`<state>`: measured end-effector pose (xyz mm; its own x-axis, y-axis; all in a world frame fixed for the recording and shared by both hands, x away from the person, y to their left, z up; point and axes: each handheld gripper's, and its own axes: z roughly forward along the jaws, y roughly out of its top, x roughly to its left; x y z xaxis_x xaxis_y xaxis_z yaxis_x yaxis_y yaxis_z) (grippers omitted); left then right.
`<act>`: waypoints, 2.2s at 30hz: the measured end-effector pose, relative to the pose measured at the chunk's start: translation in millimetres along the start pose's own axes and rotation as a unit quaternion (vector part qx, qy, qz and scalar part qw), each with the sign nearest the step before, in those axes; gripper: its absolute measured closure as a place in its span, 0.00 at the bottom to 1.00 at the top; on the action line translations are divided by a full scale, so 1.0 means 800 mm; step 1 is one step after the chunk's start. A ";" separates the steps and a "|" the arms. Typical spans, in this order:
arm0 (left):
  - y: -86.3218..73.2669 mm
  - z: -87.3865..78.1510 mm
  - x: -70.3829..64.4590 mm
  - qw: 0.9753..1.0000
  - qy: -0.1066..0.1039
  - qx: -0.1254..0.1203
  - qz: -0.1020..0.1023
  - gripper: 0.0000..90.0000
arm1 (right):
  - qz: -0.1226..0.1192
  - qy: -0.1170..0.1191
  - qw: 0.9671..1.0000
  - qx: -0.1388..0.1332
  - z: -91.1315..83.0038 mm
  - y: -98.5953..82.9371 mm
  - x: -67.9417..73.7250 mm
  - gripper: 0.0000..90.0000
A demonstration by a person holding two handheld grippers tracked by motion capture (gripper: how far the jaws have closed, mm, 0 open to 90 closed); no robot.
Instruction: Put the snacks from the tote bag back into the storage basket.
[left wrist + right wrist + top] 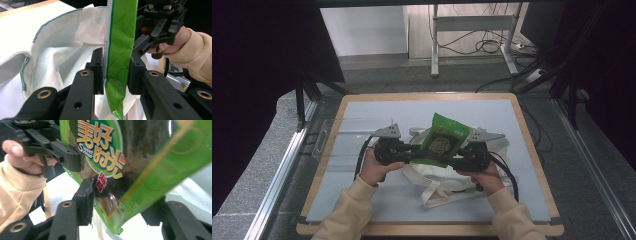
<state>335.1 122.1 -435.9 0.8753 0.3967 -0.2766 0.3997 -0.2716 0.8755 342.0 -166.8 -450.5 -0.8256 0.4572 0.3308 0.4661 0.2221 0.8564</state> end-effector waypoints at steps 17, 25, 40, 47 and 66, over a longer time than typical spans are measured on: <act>-0.006 0.007 0.006 1.000 0.015 0.016 0.016 0.67 | -0.026 0.034 0.999 0.001 -0.010 0.002 -0.002 0.81; -0.004 0.004 0.000 0.998 0.051 0.022 0.028 0.49 | -0.040 0.011 0.999 0.006 -0.019 0.005 -0.002 0.81; -0.005 0.002 -0.005 0.996 0.072 0.041 0.045 0.40 | -0.066 -0.057 0.996 0.037 -0.045 0.009 -0.006 0.81; -0.008 0.002 -0.005 0.994 0.084 0.046 0.049 0.38 | -0.072 -0.076 0.992 0.067 -0.048 0.008 -0.010 0.81; 0.001 -0.004 -0.012 0.992 0.096 0.049 0.064 0.38 | -0.087 -0.096 0.984 0.124 -0.044 0.005 -0.021 0.81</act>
<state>326.5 121.0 -431.1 0.8563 0.5108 -0.0768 0.3219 -0.4114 0.8527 346.6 -204.4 -438.7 -0.8355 0.5428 0.0855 0.4053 0.5036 0.7630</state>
